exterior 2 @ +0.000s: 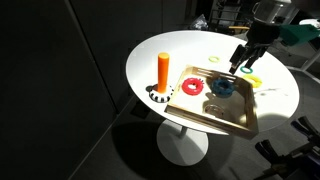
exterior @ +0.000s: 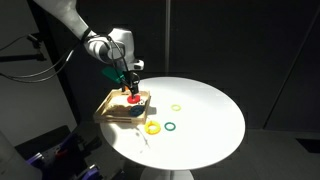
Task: Put the blue ring on the table.
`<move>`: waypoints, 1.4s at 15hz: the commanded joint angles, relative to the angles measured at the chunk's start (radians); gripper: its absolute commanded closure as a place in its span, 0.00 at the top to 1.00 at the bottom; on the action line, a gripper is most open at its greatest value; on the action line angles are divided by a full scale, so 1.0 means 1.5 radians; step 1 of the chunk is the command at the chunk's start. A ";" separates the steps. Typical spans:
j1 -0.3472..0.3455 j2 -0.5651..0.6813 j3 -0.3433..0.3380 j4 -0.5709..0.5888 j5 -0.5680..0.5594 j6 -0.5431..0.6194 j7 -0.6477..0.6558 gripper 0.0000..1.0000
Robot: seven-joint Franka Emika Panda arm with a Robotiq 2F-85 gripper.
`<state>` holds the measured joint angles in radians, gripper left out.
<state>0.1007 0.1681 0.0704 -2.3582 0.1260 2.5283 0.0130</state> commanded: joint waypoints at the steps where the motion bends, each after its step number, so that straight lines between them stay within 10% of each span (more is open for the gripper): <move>1: -0.007 0.069 0.006 0.042 -0.010 0.011 -0.018 1.00; 21: 0.014 0.256 0.030 0.156 -0.060 0.103 -0.024 1.00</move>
<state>0.1191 0.5286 0.1122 -2.1517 0.0543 2.6796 -0.0149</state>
